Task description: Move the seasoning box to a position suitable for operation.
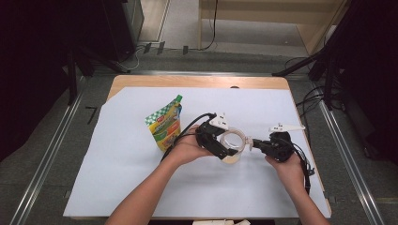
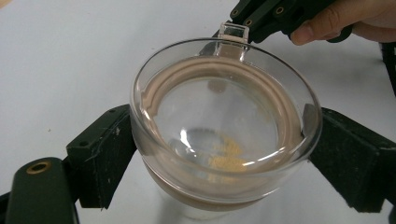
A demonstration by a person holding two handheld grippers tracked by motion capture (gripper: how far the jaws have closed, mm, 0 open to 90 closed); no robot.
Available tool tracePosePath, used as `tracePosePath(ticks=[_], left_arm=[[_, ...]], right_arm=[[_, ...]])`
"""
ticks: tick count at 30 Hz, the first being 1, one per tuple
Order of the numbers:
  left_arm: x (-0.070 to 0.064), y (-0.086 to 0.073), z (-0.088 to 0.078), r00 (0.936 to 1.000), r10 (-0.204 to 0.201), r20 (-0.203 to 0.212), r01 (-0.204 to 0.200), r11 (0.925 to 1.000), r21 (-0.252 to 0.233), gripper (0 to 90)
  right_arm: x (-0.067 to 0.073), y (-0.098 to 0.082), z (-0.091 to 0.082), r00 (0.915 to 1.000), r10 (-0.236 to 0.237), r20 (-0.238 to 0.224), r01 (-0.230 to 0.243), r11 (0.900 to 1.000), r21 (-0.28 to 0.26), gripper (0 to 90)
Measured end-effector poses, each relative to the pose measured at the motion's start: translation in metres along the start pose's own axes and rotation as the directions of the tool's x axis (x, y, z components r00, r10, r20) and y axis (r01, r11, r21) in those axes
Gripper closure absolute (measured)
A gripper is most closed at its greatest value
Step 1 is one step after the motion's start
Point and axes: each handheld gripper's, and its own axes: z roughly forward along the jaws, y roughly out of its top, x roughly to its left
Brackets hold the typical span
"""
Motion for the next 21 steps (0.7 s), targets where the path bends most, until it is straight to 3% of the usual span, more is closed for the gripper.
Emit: tracePosePath(ticks=[8,10,11,12,13,14,18,21], left_arm=[[0.001,0.009,-0.006,0.9999,0.015,0.003,-0.014,0.9998,-0.014,12.8],[0.001,0.011,-0.009,0.9996,0.002,0.027,-0.001,0.9991,-0.042,14.1],[0.001,0.012,-0.012,0.9965,-0.006,0.083,0.011,0.9978,-0.065,21.5],[0.000,0.014,-0.014,0.9965,-0.013,0.083,0.020,0.9963,-0.084,37.8],[-0.002,0.017,-0.015,0.9991,-0.008,0.042,0.012,0.9967,-0.080,38.5],[-0.002,0.020,-0.016,0.9994,-0.004,0.035,0.006,0.9977,-0.068,36.6],[-0.008,0.026,-0.019,0.9988,0.021,0.045,-0.019,0.9985,-0.051,43.7],[-0.013,0.031,-0.019,0.9975,0.022,0.067,-0.019,0.9990,-0.041,55.0]], right_arm=[[0.000,0.000,0.000,1.0000,-0.005,-0.001,0.005,1.000,-0.003,90.0],[0.000,0.000,0.000,1.0000,-0.003,-0.006,0.003,1.000,-0.002,90.0],[0.001,0.000,0.001,1.0000,-0.007,-0.006,0.007,1.000,-0.001,90.0],[0.002,0.000,0.001,1.0000,-0.008,0.001,0.008,1.000,0.001,90.0],[0.002,0.000,0.001,0.9999,-0.011,0.002,0.011,1.000,0.002,90.0],[0.002,0.000,0.001,1.0000,-0.009,0.000,0.009,1.000,0.003,90.0],[0.003,0.000,0.001,0.9999,-0.014,-0.005,0.014,1.000,-0.001,90.0],[0.003,0.000,0.001,0.9999,-0.013,-0.006,0.013,1.000,-0.002,90.0]])
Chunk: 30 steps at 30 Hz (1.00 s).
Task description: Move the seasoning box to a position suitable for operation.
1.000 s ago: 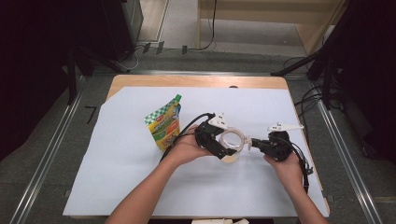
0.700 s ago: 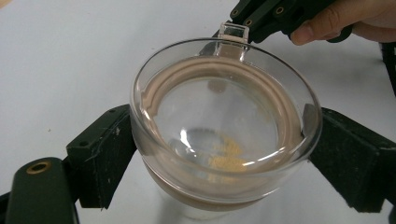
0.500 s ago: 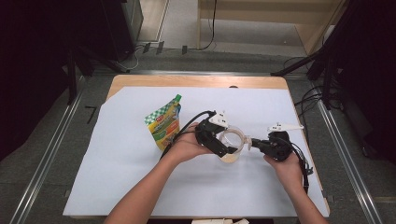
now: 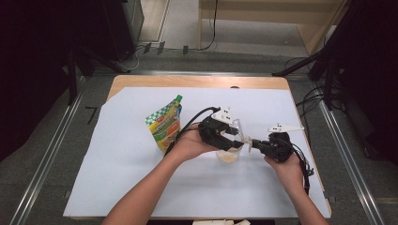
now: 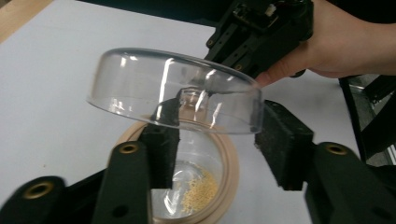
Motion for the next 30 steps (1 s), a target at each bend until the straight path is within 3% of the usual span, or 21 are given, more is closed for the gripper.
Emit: tracePosePath(ticks=[6,10,19,30], left_arm=[[-0.006,0.008,0.002,0.9995,0.009,0.030,-0.009,1.0000,-0.001,76.9],[-0.006,0.012,0.003,0.9985,-0.003,0.054,0.003,1.0000,-0.003,85.3],[-0.011,0.021,0.013,0.9967,0.013,0.081,-0.016,0.9992,0.036,82.9],[-0.010,0.027,0.028,0.9899,-0.050,0.133,0.047,0.9986,0.024,75.9]], right_arm=[[0.000,0.000,0.000,1.0000,0.000,-0.002,0.000,1.000,-0.002,90.0],[0.000,0.000,0.000,1.0000,0.005,-0.008,-0.005,1.000,-0.005,90.0],[0.001,-0.001,0.000,0.9999,0.005,0.010,-0.005,1.000,0.007,90.0],[0.001,-0.002,0.002,0.9999,-0.005,0.012,0.005,1.000,0.017,90.0]])
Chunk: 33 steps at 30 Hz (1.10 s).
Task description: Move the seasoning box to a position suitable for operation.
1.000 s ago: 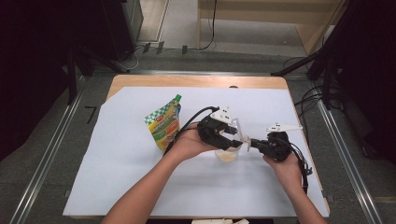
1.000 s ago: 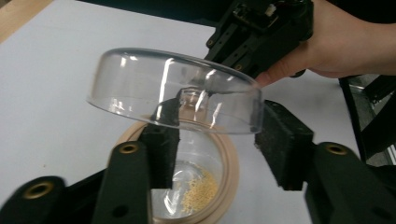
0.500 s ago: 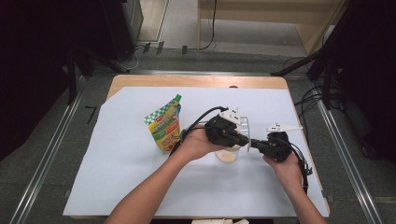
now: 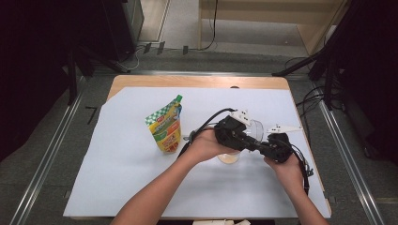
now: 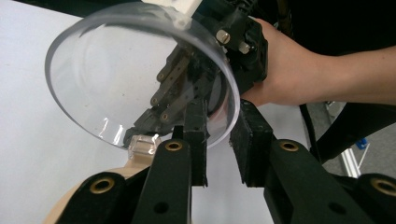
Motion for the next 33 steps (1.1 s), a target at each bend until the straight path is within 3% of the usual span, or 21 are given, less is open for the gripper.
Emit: tracePosePath(ticks=[8,13,16,21,27,31,33], left_arm=[[-0.001,0.000,-0.009,0.9996,-0.023,-0.019,0.023,0.9996,-0.018,58.1],[-0.002,-0.003,-0.021,0.9991,-0.041,-0.012,0.041,0.9988,-0.027,56.1],[-0.002,-0.007,-0.027,0.9968,-0.070,-0.038,0.069,0.9974,-0.018,55.5],[0.001,-0.018,-0.037,0.9928,-0.117,-0.025,0.117,0.9929,-0.025,54.9],[-0.005,-0.039,-0.049,0.9900,-0.125,-0.067,0.122,0.9916,-0.044,50.3],[-0.008,-0.053,-0.055,0.9827,-0.158,-0.098,0.156,0.9875,-0.026,50.1],[-0.007,-0.060,-0.060,0.9790,-0.178,-0.099,0.174,0.9837,-0.044,50.1]], right_arm=[[-0.001,0.000,-0.003,0.9999,0.006,-0.011,-0.006,1.000,-0.009,90.0],[-0.004,-0.002,-0.012,0.9999,0.014,0.003,-0.014,0.999,-0.036,90.0],[-0.002,-0.006,-0.020,0.9999,0.012,0.012,-0.012,0.999,-0.049,89.4],[0.001,-0.013,-0.029,0.9999,0.016,-0.003,-0.016,0.999,-0.045,84.3],[0.015,-0.020,-0.037,0.9993,-0.002,-0.038,-0.001,0.998,-0.070,74.0],[0.025,-0.025,-0.037,0.9969,-0.011,-0.078,0.006,0.998,-0.065,64.5],[0.030,-0.028,-0.037,0.9959,-0.019,-0.088,0.014,0.998,-0.062,62.6]])
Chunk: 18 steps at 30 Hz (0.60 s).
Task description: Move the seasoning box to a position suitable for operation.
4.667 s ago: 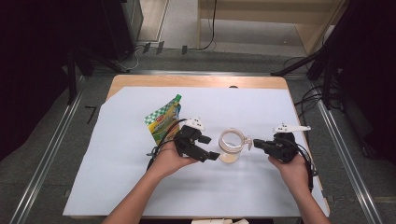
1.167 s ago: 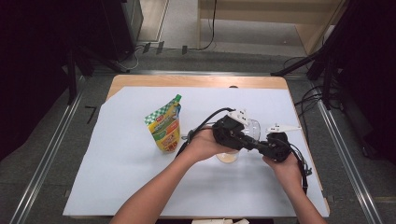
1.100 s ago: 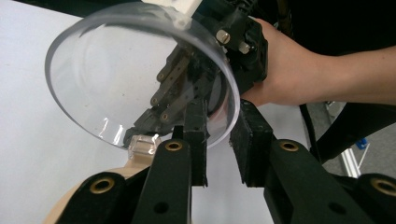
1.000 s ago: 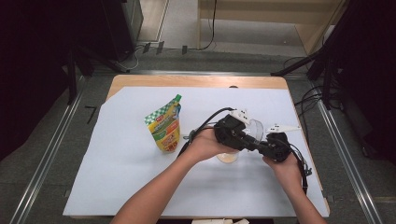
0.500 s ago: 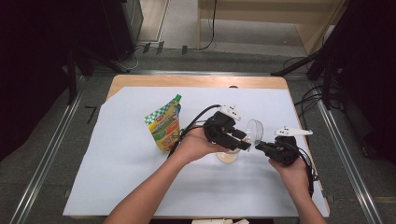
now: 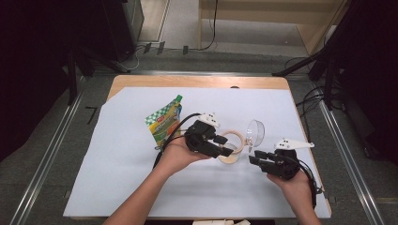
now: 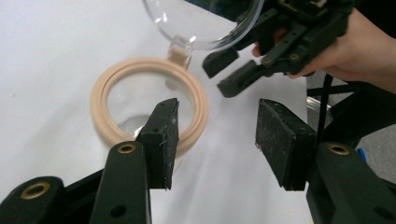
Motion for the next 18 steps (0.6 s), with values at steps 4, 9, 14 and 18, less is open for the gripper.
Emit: tracePosePath(ticks=[4,9,14,18], left_arm=[[0.002,-0.007,-0.010,0.9995,-0.024,-0.019,0.024,0.9997,0.002,48.5],[0.002,-0.013,-0.027,0.9986,-0.032,-0.041,0.032,0.9994,-0.014,46.9],[0.000,-0.012,-0.042,0.9973,-0.042,-0.060,0.042,0.9990,-0.016,45.5],[-0.001,-0.010,-0.054,0.9955,-0.050,-0.080,0.049,0.9988,-0.007,44.4]], right_arm=[[0.012,-0.003,0.000,0.9994,-0.017,-0.032,0.016,1.000,-0.006,60.7],[0.028,-0.005,0.004,0.9961,-0.062,-0.063,0.062,0.998,0.002,58.7],[0.039,-0.005,0.012,0.9918,-0.091,-0.089,0.093,0.996,0.018,58.5],[0.044,-0.005,0.018,0.9884,-0.111,-0.104,0.115,0.993,0.033,58.5]])
